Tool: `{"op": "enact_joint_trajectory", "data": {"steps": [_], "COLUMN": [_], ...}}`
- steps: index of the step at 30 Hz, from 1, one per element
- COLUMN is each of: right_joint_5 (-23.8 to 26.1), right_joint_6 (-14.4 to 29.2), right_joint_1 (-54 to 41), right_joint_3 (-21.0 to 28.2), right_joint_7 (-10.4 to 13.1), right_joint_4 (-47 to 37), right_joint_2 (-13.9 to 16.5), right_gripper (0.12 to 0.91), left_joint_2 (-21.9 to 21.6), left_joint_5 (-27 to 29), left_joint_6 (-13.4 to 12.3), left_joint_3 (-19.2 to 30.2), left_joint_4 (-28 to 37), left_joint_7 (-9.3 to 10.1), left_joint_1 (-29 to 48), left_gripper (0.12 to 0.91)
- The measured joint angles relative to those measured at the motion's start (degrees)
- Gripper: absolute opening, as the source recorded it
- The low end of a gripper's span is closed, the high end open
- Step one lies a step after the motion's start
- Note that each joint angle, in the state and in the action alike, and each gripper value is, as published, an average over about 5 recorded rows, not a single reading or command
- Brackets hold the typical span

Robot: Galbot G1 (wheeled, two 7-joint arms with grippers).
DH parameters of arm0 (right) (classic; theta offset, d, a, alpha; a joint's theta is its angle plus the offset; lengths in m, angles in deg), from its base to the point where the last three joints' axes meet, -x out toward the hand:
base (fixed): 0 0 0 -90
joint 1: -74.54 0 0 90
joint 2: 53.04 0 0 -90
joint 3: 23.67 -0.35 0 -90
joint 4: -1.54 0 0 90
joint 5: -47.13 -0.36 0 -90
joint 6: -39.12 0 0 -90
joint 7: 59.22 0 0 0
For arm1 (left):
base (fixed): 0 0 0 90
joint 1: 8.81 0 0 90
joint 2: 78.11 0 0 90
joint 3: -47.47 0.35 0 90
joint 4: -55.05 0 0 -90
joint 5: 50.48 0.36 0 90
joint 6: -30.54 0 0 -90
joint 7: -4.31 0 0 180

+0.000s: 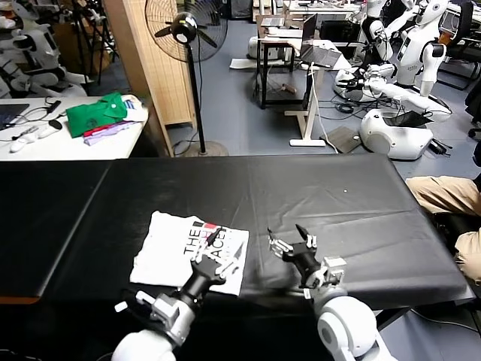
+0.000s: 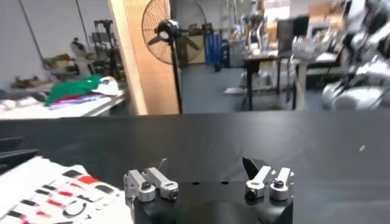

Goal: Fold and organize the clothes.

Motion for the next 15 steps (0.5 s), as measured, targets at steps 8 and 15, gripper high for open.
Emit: {"op": "enact_joint_trajectory", "data": {"steps": [8, 15], "right_joint_5": [-5.63, -6.73], "right_joint_6": [-3.33, -3.58], "right_joint_1": [-3.73, -8.76], "right_joint_3": [4.33, 8.35], "right_joint_7": [2.29, 3.68], "right_joint_4": [-4.58, -11.62], "right_joint_2": [-2.21, -4.5], "right_gripper": [0.798, 0.742], "left_joint_2": [-0.82, -0.84], "left_joint_5": [-0.36, 0.01], "left_joint_6": [-3.14, -4.77], "left_joint_3": [-2.6, -5.57], "left_joint_4": [-0.96, -1.69], "left_joint_7": [-0.62, 1.07], "left_joint_1": [-1.12, -3.6], "left_gripper": [0.798, 0.798]}}
